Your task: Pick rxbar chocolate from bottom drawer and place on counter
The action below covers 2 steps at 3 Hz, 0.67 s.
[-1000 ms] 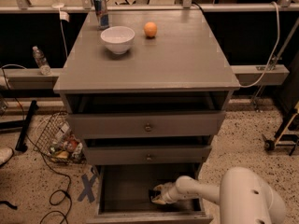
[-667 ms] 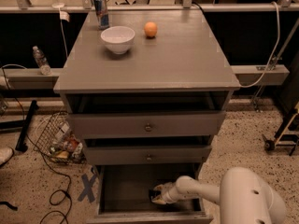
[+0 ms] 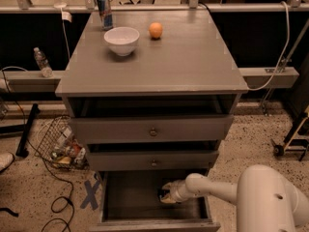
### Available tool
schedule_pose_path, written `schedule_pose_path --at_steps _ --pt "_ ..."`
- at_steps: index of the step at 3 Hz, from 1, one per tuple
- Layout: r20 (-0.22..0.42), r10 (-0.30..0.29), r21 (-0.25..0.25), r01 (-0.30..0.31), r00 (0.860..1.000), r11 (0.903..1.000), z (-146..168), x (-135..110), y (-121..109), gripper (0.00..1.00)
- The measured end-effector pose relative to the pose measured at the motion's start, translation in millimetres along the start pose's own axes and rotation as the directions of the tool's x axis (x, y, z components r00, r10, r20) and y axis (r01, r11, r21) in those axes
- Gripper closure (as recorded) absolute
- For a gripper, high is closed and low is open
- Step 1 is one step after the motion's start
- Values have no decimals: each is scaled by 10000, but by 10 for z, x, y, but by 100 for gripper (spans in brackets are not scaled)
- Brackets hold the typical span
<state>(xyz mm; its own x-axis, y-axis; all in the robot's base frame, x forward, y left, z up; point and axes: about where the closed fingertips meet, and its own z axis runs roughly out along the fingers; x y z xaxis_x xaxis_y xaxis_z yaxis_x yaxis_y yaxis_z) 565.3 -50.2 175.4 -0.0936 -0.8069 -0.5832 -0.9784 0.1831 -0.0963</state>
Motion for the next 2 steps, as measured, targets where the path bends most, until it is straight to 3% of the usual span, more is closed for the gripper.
schedule_pose_path --at_steps 2 --pt "-396 -306 -181 299 9987 9994 -457 -39 -79 100"
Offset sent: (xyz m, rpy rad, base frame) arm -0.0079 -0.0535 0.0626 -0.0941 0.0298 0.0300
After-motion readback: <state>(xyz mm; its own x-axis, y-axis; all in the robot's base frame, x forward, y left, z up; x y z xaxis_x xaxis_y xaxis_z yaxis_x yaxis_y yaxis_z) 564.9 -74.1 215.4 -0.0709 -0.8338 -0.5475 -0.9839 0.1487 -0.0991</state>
